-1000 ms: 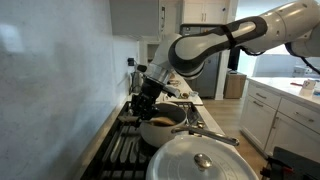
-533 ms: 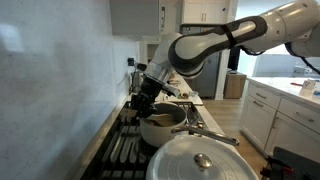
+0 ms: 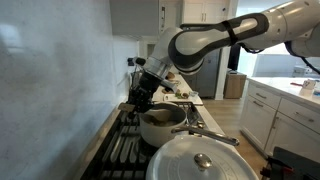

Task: Remove the wooden spatula from the chopping board, place the spatula in the open grey pot on the right side of the stove, stir the contents of the pot with the spatula, remove the spatula from the pot and put it on the chopping board

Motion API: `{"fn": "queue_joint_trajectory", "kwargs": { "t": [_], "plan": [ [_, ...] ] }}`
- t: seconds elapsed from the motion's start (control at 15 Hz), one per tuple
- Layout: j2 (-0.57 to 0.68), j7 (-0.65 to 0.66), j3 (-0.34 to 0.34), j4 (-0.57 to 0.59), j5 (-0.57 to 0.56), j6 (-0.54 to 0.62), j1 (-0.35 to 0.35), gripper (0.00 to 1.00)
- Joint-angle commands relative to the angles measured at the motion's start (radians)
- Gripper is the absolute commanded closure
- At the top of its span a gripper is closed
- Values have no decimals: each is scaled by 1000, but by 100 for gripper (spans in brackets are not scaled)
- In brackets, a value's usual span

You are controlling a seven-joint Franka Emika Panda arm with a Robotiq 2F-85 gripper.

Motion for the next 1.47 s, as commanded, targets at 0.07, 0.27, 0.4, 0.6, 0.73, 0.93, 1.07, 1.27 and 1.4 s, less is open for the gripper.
{"fn": "queue_joint_trajectory", "kwargs": {
  "t": [0.07, 0.27, 0.4, 0.6, 0.73, 0.93, 1.07, 1.27, 1.4],
  "plan": [
    [-8, 15, 17, 56, -13, -25, -3, 98],
    [-10, 5, 30, 91, 1, -31, -8, 98],
    [-8, 2, 35, 119, 5, -31, -9, 98],
    [-11, -27, 43, 150, 29, -26, -13, 98],
    [-12, -48, 53, 170, 56, -27, -22, 98],
    [-19, -63, 62, 201, 84, -27, -40, 98],
    [-27, -62, 62, 219, 86, -17, -50, 98],
    [-40, -59, 56, 239, 73, -4, -61, 98],
    [-46, -60, 53, 246, 69, 2, -71, 98]
  ]
}}
